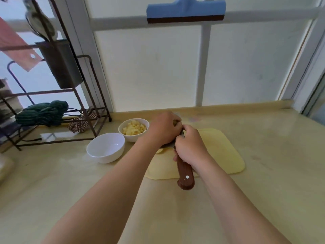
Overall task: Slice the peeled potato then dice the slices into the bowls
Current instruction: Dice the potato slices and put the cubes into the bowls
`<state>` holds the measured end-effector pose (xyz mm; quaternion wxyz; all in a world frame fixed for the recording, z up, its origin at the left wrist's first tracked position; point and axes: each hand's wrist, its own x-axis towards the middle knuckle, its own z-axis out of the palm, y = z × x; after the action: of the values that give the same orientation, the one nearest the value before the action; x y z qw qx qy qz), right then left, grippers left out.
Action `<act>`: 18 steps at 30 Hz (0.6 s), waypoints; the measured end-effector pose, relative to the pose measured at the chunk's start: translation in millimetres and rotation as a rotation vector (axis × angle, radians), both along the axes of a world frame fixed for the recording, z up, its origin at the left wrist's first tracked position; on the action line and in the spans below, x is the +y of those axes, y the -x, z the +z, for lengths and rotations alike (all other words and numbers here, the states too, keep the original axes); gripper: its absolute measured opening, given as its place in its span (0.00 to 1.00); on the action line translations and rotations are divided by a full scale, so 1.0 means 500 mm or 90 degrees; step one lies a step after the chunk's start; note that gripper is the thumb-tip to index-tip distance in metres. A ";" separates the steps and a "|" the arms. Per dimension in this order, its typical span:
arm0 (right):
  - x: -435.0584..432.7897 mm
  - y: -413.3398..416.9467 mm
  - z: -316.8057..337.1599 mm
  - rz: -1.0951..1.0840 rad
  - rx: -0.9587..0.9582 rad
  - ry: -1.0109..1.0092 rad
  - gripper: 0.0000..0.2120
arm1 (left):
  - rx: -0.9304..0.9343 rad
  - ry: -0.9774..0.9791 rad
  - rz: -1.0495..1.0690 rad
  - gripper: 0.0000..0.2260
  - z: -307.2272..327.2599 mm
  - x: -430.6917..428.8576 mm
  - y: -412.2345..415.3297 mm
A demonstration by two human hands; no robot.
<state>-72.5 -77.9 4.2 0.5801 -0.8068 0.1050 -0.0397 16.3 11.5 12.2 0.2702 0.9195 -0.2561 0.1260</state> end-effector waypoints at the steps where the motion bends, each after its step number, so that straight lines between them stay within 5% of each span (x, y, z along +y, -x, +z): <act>1: 0.017 -0.012 0.004 0.011 0.001 0.002 0.21 | 0.005 0.010 0.012 0.11 0.002 0.020 -0.010; 18: 0.117 -0.129 0.007 0.055 0.045 0.012 0.16 | 0.031 0.100 0.102 0.09 -0.035 0.153 -0.160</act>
<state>-8.0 -19.2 7.6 0.5697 -0.8168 0.0897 0.0130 96.2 88.2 -5.5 0.3368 0.9157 -0.1646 0.1444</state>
